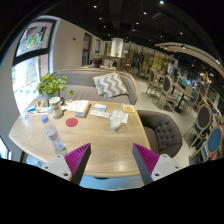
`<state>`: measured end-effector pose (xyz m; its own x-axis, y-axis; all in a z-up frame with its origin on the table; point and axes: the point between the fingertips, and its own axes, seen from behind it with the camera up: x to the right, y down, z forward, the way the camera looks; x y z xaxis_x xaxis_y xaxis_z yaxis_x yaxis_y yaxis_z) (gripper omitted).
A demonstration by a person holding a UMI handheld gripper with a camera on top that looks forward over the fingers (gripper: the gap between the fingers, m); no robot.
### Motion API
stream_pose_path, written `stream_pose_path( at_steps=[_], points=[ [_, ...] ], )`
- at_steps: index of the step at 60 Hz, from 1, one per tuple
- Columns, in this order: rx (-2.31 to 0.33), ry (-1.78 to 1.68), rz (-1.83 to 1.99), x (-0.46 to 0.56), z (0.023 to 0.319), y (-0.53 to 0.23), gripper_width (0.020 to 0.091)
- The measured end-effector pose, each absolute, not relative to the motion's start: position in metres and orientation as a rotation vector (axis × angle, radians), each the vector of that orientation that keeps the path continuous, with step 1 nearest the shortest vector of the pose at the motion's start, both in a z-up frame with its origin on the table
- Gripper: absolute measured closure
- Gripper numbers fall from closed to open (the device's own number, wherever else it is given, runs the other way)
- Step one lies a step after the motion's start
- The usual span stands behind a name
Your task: Pour water
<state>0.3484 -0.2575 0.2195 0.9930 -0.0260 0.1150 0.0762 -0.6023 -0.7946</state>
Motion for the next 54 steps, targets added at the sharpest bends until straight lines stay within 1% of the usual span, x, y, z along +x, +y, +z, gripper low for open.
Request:
stream_pose_path(
  at_steps=[4,10,11,17,26,33,42,54],
  points=[
    [-2.226,-0.037,-0.137,0.343,0.215,-0.262,0.0249],
    [-2.245,-0.033,-0.132,0.326,0.2,-0.269,0.0247],
    [-2.25,-0.035,-0.127,0.326,0.201,-0.272,0.0246],
    [-2.26,-0.036,-0.105,0.298,0.182,-0.28,0.0246],
    [-2.272,-0.039,-0.04,0.235,0.161,-0.291,0.0249],
    [-2.264,-0.052,0.034,0.173,0.15,-0.29,0.0248],
    [-2.151,-0.099,0.055,0.11,0.144,-0.249,0.0245],
    [-2.1,-0.006,0.027,0.086,0.105,-0.179,0.0243]
  ],
)
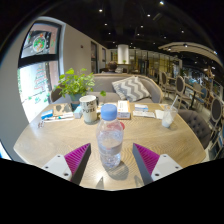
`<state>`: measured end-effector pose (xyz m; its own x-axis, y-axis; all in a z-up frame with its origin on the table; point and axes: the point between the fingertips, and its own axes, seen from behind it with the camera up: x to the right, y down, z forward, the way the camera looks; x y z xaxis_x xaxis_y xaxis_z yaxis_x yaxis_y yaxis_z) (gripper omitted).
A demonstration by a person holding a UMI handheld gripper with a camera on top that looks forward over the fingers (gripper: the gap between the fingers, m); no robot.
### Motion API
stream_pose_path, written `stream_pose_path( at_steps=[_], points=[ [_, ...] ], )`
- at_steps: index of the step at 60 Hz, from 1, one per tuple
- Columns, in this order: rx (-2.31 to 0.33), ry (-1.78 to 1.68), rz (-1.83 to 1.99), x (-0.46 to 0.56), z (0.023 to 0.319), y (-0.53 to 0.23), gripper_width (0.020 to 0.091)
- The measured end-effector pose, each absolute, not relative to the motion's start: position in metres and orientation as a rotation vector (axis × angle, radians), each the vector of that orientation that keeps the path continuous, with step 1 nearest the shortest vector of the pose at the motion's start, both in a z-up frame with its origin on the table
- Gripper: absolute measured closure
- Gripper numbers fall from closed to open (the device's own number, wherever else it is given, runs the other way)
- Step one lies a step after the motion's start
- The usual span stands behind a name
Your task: Pour water
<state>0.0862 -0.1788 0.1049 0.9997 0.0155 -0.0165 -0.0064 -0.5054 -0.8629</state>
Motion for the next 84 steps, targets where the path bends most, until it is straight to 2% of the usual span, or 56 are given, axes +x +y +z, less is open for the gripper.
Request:
stream_pose_path(
  at_steps=[9,12,22,24,28,32,34,40,42,50,61,73,84],
  points=[
    [-2.09,0.026,-0.01,0.089,0.076,-0.144,0.026],
    [-2.084,0.011,-0.012,0.087,0.065,-0.134,0.0312],
    [-2.046,-0.039,-0.04,0.08,0.068,-0.123,0.0533],
    [-2.048,-0.037,-0.04,0.08,0.068,-0.122,0.0538],
    [-2.056,-0.021,-0.031,0.08,0.067,-0.122,0.0617],
    [-2.063,0.003,-0.03,0.081,0.068,-0.122,0.066],
    [-2.058,0.005,-0.034,0.082,0.069,-0.122,0.0712],
    [-2.075,-0.01,-0.024,0.077,0.068,-0.122,0.0721],
    [-2.077,-0.018,-0.027,0.077,0.07,-0.122,0.0755],
    [-2.068,-0.036,-0.074,0.078,0.088,-0.117,0.0757],
    [-2.02,-0.123,-0.241,0.094,0.142,-0.089,0.0756],
    [-1.944,-0.297,-0.517,0.116,0.21,-0.026,0.0756],
    [-1.832,-0.559,-0.883,0.127,0.248,0.052,0.0755]
  ],
)
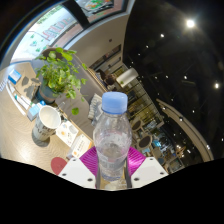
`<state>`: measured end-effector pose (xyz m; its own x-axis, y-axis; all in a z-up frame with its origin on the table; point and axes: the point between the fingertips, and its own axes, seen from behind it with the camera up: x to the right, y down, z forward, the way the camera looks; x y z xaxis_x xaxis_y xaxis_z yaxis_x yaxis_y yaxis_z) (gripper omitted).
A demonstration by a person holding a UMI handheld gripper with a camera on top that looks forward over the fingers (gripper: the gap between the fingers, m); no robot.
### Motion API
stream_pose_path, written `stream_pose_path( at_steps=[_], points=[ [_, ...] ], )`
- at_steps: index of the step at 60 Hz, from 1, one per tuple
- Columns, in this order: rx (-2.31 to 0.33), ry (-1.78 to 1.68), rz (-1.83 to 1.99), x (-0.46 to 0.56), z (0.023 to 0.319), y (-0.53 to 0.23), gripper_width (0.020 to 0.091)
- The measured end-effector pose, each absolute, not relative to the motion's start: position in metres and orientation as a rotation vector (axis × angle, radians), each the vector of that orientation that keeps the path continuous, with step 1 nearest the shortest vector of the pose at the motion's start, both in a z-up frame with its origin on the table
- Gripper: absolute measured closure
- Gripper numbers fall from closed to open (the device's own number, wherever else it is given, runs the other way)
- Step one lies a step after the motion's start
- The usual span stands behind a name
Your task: Pour water
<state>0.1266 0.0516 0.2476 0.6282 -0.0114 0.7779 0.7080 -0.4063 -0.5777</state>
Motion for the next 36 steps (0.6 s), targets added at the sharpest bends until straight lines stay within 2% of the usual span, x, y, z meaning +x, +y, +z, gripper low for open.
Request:
stream_pose_path(
  at_steps=[10,22,36],
  points=[
    [-1.699,-0.892,-1.208,0.122,0.244,0.113,0.0757],
    [-1.461,-1.248,-1.542,0.102,0.223,0.153,0.0759],
    [-1.334,-1.497,-1.636,0.087,0.19,0.159,0.0759]
  ],
)
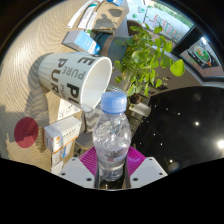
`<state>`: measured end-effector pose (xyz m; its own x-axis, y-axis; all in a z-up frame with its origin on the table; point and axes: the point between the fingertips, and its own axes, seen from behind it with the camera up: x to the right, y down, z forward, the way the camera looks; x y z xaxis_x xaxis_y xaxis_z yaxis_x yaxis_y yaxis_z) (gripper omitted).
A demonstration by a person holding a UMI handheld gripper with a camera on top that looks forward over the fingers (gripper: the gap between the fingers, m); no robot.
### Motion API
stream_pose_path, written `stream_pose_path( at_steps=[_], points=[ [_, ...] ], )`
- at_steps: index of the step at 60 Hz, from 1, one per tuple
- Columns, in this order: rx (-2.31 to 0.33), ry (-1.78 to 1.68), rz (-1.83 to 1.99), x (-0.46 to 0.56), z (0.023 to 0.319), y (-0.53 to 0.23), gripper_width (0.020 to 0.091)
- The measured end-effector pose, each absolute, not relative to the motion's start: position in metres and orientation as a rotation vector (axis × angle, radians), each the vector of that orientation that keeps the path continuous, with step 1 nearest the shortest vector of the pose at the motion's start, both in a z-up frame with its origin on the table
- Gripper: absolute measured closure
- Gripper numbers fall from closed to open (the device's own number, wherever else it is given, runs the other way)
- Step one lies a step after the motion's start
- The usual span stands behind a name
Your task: Pour water
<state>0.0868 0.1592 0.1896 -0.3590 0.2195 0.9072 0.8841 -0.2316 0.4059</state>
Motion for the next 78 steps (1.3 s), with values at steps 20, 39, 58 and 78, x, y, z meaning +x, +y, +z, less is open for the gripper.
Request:
stream_pose_path(
  at_steps=[20,39,58,78],
  points=[
    [-1.514,-1.286,-1.452,0.094,0.21,0.154,0.0759],
    [-1.922,-0.545,-0.605,0.094,0.25,0.108,0.0758],
    [-2.073,-0.13,-0.054,0.094,0.163,0.083,0.0758],
    [-2.138,-0.013,0.029,0.097,0.074,0.073,0.0756]
  ],
)
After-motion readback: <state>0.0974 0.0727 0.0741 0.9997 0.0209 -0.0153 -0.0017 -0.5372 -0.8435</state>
